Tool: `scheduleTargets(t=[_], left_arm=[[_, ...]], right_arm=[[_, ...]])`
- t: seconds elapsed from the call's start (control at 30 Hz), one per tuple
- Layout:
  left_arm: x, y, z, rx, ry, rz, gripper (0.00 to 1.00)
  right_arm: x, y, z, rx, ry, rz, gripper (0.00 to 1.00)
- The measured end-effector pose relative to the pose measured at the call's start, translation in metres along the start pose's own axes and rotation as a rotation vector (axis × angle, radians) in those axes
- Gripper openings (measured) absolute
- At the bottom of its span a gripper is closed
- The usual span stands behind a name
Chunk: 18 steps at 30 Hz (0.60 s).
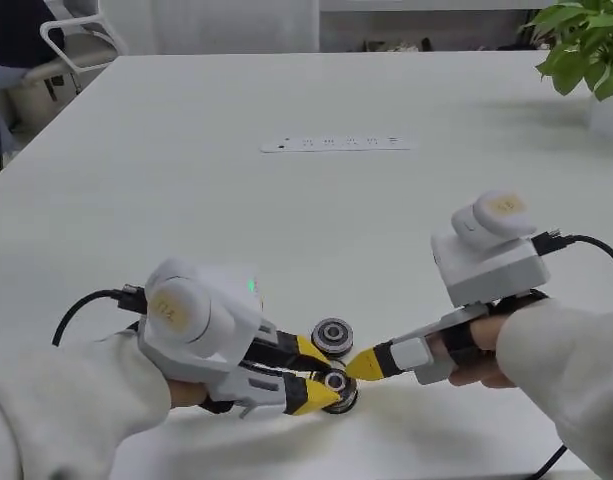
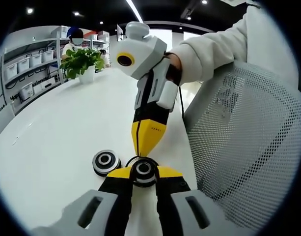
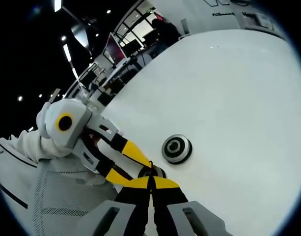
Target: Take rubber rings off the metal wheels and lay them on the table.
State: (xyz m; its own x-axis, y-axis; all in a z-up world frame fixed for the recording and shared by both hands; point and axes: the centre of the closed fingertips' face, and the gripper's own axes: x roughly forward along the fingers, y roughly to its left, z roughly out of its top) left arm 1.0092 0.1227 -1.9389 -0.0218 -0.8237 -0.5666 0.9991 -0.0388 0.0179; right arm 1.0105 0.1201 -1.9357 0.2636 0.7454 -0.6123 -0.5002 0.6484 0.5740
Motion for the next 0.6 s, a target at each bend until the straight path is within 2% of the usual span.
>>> scheduleTargets(t=[0.13, 0.23, 0.37, 0.5, 0.6], left_arm=[[-0.005, -0.001, 0.0, -0.007, 0.008, -0.014, 0.18], [-0.01, -0.004, 0.006, -0.01, -0.003, -0.027, 0.23], [-0.015, 0.0, 0.012, -0.01, -0.009, -0.004, 0.36], [-0.022, 0.001, 0.021, -0.007, -0.031, 0.002, 0.39], [-0.028, 0.002, 0.025, 0.013, -0.031, 0.017, 0.47]], right_arm=[[0.0, 0.0, 0.001, -0.001, -0.002, 0.0, 0.0], [-0.001, 0.001, 0.002, -0.001, -0.008, -0.001, 0.0], [-0.003, 0.001, 0.005, 0.005, -0.022, -0.001, 0.0], [-0.004, 0.001, 0.007, 0.008, -0.034, 0.0, 0.0], [-0.006, 0.001, 0.009, 0.01, -0.043, 0.001, 0.0]])
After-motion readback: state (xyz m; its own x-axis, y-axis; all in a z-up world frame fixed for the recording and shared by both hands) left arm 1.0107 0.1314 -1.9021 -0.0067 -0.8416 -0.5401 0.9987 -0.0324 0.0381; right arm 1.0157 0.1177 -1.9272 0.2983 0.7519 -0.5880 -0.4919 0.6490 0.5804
